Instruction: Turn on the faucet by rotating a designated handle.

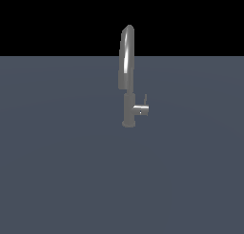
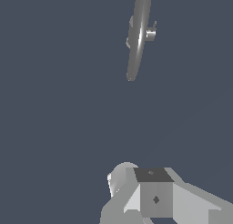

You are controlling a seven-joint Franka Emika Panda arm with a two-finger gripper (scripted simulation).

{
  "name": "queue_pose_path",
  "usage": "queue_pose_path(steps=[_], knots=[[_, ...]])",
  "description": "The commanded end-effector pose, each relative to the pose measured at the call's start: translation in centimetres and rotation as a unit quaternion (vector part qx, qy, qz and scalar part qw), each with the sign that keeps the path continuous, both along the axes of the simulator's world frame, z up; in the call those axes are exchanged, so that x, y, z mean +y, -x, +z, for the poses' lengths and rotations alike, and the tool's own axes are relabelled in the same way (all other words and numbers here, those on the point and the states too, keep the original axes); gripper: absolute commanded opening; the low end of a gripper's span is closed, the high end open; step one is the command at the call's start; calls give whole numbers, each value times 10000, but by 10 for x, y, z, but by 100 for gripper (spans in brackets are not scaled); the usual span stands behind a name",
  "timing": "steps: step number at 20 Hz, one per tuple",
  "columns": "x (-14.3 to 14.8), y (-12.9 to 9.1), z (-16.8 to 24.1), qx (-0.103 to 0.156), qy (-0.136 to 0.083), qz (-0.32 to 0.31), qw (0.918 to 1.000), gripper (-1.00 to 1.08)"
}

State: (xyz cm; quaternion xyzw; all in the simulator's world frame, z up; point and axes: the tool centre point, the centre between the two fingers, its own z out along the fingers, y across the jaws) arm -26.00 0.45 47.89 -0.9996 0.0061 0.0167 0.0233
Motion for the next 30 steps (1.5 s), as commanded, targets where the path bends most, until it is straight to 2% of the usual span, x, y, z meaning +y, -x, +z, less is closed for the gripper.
queue_pose_path(steps=[1, 8, 14, 22, 30], knots=[[0, 0, 0, 0, 0, 0, 10000, -100], [0, -7, -1, 71, -75, -80, 9999, -100], [1, -24, -2, 246, -262, -280, 9990, -100], [-1, -64, -9, 654, -697, -743, 9926, -100], [-7, -113, -21, 1152, -1231, -1307, 9770, -100]])
